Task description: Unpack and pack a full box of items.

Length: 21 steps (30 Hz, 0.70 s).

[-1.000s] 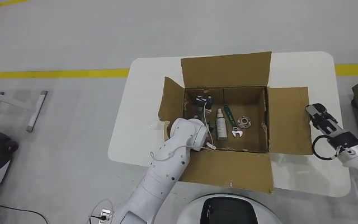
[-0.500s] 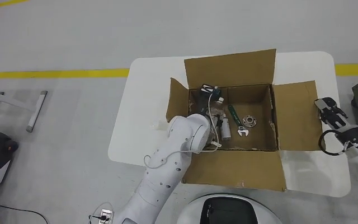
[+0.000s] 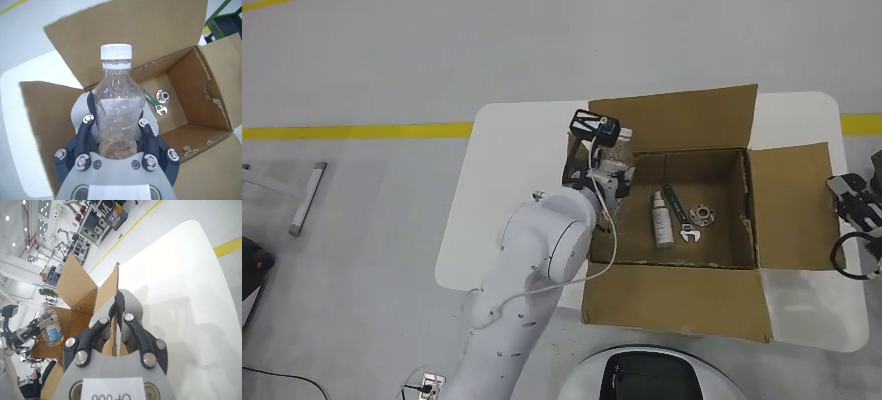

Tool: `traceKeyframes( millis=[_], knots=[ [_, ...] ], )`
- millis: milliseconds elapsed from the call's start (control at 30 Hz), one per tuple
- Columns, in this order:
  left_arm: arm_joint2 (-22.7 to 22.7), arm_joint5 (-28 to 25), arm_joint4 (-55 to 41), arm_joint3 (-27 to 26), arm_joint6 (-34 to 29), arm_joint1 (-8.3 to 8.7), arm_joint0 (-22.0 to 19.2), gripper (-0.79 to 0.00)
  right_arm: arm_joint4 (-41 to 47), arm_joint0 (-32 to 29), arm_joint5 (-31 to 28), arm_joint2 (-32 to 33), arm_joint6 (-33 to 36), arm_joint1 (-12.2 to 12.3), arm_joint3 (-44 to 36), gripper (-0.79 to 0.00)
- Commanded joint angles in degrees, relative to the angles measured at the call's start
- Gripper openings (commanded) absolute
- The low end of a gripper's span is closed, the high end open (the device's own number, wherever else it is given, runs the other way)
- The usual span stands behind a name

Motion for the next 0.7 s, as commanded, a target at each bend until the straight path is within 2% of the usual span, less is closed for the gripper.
traceKeyframes(
  millis=[0,133,300,500,667],
  knots=[
    [-1.27,0.17,0.30,-2.09,0.52,0.15,0.46,-0.742,0.38,-0.36,0.08,0.13,-1.28,-0.13,-0.29,0.000],
    [-3.56,0.19,1.66,-5.47,0.67,0.50,1.61,-0.785,2.21,-0.24,-0.30,1.50,-3.04,-0.29,-1.14,0.000],
    [-6.63,0.64,3.32,-11.06,0.35,0.95,3.48,-0.785,-2.56,0.51,-1.95,4.39,-4.33,-0.02,-4.19,0.000],
    [-10.45,0.64,5.78,-17.74,-0.77,1.48,5.49,-0.785,-2.39,1.05,-1.91,5.04,-5.12,-0.09,-9.18,0.000],
    [-15.73,1.86,11.64,-20.42,-5.10,2.15,8.06,-0.785,-5.30,0.59,-2.45,4.85,-3.43,0.02,-13.01,0.000]
  ],
)
